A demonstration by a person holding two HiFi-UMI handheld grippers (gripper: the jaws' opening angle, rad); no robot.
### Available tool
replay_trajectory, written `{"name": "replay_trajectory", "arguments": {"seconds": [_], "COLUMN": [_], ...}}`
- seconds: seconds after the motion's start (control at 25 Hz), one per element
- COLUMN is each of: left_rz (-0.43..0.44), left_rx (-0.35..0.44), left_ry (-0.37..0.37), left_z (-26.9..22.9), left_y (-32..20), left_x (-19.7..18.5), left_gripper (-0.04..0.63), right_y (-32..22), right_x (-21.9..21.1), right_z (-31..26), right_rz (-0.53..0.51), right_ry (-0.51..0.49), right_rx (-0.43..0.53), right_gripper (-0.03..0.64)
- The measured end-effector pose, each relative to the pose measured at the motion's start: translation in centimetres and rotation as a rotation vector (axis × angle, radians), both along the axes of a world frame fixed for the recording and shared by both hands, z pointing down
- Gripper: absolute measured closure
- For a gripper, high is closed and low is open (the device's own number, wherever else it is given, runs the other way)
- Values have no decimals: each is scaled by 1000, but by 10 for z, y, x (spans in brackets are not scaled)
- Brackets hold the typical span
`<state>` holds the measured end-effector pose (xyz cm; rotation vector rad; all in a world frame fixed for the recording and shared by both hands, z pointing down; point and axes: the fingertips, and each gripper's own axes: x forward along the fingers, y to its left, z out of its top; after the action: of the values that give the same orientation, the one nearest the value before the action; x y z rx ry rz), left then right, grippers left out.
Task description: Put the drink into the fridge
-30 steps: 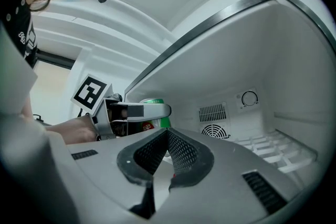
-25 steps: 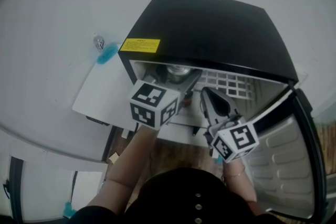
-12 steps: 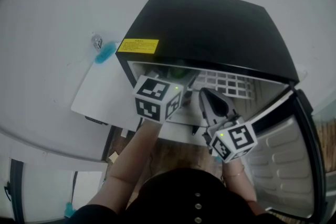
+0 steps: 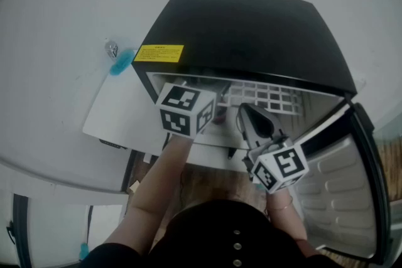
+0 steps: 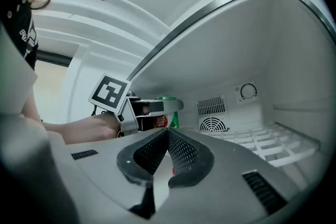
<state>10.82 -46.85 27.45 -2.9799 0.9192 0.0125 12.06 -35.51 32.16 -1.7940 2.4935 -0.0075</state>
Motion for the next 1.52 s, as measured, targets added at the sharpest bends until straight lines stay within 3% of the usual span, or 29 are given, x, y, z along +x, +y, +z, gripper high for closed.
{"name": "replay_trajectory", "arguments": {"seconds": [0.84, 1.52], "left_rz": [-34, -76], "left_rx": [21, -25], "left_ry": [44, 55], "left_z": [-4, 12], "left_y": [3, 44], "left_x": [-10, -38], "left_gripper": [255, 245], "right_y": [0, 26], "right_x": [-6, -19], "right_z": [0, 5], "right_rz": [-22, -62], "right_ry": [13, 29], "right_rx": [-11, -19], "right_gripper": [609, 609]}}
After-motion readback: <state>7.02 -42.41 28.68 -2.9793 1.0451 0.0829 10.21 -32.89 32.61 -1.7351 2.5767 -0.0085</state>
